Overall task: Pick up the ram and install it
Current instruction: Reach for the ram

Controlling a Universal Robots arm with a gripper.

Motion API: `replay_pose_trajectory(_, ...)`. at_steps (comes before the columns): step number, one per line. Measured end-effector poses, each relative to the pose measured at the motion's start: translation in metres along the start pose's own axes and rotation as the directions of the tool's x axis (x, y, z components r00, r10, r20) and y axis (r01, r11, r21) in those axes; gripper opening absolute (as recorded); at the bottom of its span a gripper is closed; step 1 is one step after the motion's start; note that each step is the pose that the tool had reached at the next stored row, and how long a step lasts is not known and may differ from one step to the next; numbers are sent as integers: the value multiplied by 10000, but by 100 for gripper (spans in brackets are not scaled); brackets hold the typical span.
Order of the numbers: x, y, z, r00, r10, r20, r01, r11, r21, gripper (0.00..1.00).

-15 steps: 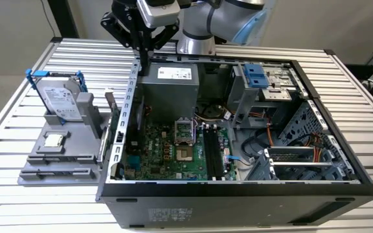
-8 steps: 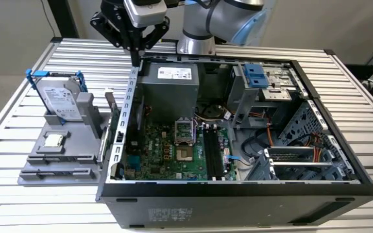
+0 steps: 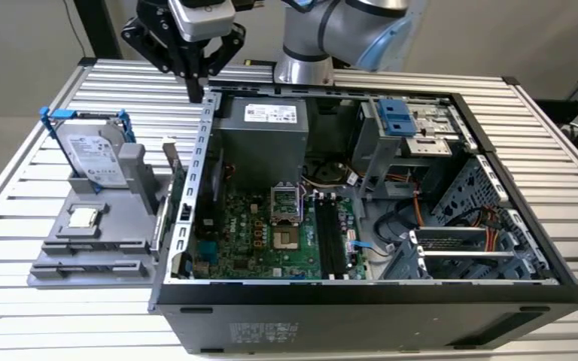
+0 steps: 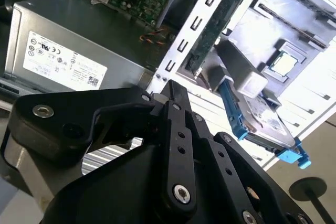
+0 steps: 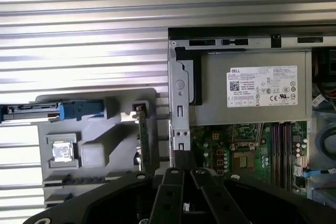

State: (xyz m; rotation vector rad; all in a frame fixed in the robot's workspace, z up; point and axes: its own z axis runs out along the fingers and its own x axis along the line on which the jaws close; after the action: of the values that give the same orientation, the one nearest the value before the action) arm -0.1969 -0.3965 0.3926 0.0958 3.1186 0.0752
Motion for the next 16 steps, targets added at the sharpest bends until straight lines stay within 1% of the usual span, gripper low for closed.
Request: replay_pose_trajectory(16, 422, -23, -9, 9999, -130, -6, 130, 9999, -3, 0)
